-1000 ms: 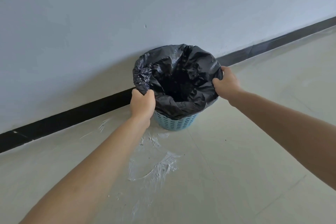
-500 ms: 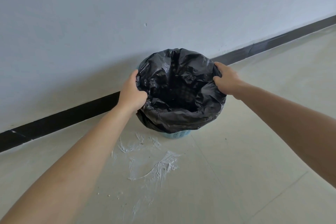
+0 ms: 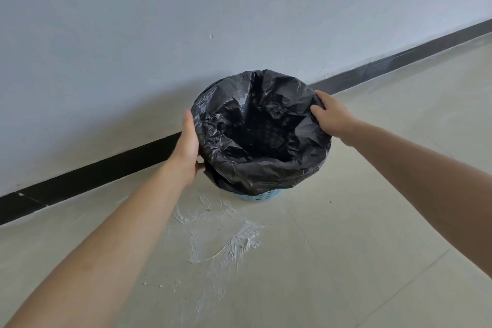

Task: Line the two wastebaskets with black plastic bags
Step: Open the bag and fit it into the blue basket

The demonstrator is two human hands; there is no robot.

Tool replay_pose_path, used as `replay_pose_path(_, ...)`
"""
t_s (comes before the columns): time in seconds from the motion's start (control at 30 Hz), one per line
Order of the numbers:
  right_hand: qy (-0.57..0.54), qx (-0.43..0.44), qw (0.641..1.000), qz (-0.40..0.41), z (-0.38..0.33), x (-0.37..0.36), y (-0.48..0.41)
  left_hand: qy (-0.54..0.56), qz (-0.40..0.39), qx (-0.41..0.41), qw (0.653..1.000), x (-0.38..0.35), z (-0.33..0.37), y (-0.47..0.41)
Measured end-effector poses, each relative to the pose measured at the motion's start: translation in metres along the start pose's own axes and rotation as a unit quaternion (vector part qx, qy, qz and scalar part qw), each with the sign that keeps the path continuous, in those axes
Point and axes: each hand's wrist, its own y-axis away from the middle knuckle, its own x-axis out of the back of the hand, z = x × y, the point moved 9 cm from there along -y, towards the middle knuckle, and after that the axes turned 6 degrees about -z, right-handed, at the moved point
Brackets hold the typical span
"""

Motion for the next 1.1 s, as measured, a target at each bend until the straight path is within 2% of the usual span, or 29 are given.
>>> replay_pose_path(0.1, 0.004, 0.007, 1.000, 0.006, 0.000, 0.000, -0.001, 0.029, 0.080, -0.004, 0.996, 0.023, 0.017, -0.010)
replay_pose_path(0.27, 0.023, 0.009, 1.000, 0.003, 0.000, 0.000, -0.005, 0.036, 0.064, -0.001, 0.997, 0.022, 0.035, -0.027)
replay_pose_path(0.37, 0.047, 0.019, 0.999, -0.004, -0.002, 0.000, -0.010, 0.089, 0.064, 0.010, 0.994, 0.019, 0.031, -0.039)
replay_pose_path(0.53, 0.112, 0.037, 0.993, 0.001, -0.012, -0.009, -0.021, 0.149, 0.113, 0.016, 0.982, 0.034, 0.013, -0.040)
replay_pose_path(0.73, 0.128, 0.038, 0.991, 0.014, -0.011, -0.012, -0.026, 0.098, 0.030, 0.122, 0.987, 0.025, -0.024, -0.026)
replay_pose_path(0.8, 0.140, 0.034, 0.989, 0.018, -0.010, -0.011, -0.026, 0.106, 0.077, 0.086, 0.988, 0.031, -0.015, -0.027)
replay_pose_path(0.87, 0.155, 0.031, 0.987, 0.025, -0.010, -0.010, -0.027, 0.081, 0.199, -0.024, 0.976, 0.052, 0.014, -0.025)
replay_pose_path(0.9, 0.160, 0.032, 0.986, 0.028, -0.011, -0.010, -0.026, 0.019, 0.261, -0.112, 0.959, 0.063, 0.040, -0.018)
replay_pose_path(0.93, 0.167, 0.034, 0.985, 0.032, -0.012, -0.010, -0.026, -0.080, 0.290, -0.217, 0.929, 0.062, 0.073, -0.007)
replay_pose_path(0.97, 0.177, 0.038, 0.983, 0.038, -0.012, -0.010, -0.026, -0.195, 0.273, -0.324, 0.884, 0.046, 0.106, 0.006)
replay_pose_path(1.0, 0.186, 0.042, 0.981, 0.043, -0.013, -0.010, -0.025, -0.311, 0.201, -0.407, 0.835, 0.016, 0.127, 0.015)
replay_pose_path(1.03, 0.195, 0.045, 0.979, 0.047, -0.014, -0.011, -0.025, -0.435, 0.097, -0.437, 0.781, -0.020, 0.132, 0.018)
replay_pose_path(1.07, 0.207, 0.047, 0.976, 0.051, -0.015, -0.012, -0.023, -0.569, -0.005, -0.405, 0.716, -0.052, 0.117, 0.015)
replay_pose_path(1.1, 0.226, 0.048, 0.971, 0.058, -0.017, -0.013, -0.022, -0.704, -0.083, -0.323, 0.627, -0.072, 0.088, 0.007)
